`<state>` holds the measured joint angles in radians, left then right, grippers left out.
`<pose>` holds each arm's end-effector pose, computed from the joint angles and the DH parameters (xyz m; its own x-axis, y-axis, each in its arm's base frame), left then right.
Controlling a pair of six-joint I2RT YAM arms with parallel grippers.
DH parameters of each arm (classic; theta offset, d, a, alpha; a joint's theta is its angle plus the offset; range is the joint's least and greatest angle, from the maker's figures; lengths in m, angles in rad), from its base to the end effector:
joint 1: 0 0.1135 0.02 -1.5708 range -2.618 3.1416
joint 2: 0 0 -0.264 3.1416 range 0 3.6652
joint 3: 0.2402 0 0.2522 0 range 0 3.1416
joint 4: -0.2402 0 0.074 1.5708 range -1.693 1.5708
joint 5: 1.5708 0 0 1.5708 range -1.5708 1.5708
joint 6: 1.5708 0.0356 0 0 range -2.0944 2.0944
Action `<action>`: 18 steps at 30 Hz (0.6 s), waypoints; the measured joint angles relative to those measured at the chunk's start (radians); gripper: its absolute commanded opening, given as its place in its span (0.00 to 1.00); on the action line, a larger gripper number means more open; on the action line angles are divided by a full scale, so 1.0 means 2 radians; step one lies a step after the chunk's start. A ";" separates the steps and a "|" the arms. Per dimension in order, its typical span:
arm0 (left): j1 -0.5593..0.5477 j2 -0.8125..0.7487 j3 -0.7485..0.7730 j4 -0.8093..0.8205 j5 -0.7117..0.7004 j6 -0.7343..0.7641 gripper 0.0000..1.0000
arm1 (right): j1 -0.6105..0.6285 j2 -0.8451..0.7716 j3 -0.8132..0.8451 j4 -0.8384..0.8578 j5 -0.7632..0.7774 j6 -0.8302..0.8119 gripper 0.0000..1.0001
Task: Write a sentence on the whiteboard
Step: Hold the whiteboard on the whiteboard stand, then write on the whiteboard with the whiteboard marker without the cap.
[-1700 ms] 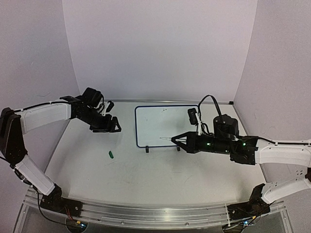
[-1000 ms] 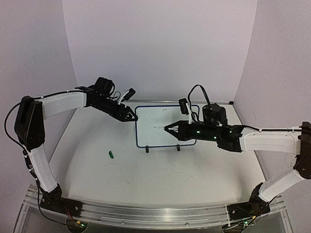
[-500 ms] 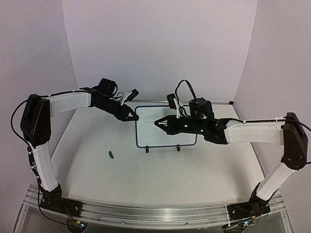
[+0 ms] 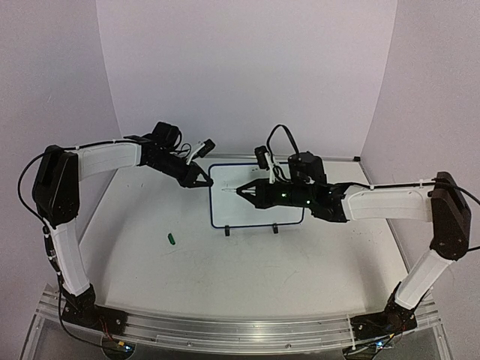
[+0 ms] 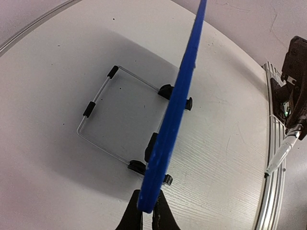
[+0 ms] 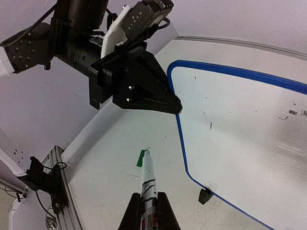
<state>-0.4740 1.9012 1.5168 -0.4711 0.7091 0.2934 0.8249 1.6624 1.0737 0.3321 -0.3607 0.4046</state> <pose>0.3644 -0.2130 0.2507 -0.4329 0.4688 -0.7700 0.8896 0.3602 -0.2809 0.2520 0.2913 0.2630 -0.5200 -0.0201 -0.8539 -0.7769 0.4266 0.4631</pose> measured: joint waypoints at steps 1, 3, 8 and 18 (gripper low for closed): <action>0.000 0.000 -0.001 0.000 0.003 0.002 0.00 | 0.000 0.000 0.000 0.002 0.000 0.000 0.00; -0.001 0.000 -0.004 0.002 0.012 0.008 0.00 | 0.000 0.002 0.000 0.007 0.000 0.000 0.00; -0.002 -0.002 -0.015 0.015 0.016 0.016 0.00 | 0.000 0.007 0.000 0.025 0.001 0.006 0.00; -0.002 -0.009 -0.025 0.022 0.015 0.028 0.00 | 0.000 0.053 0.015 0.058 0.004 0.017 0.00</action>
<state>-0.4778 1.8836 1.4671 -0.4265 0.7382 0.3487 0.8249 1.7681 1.1042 0.4491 -0.3530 0.4385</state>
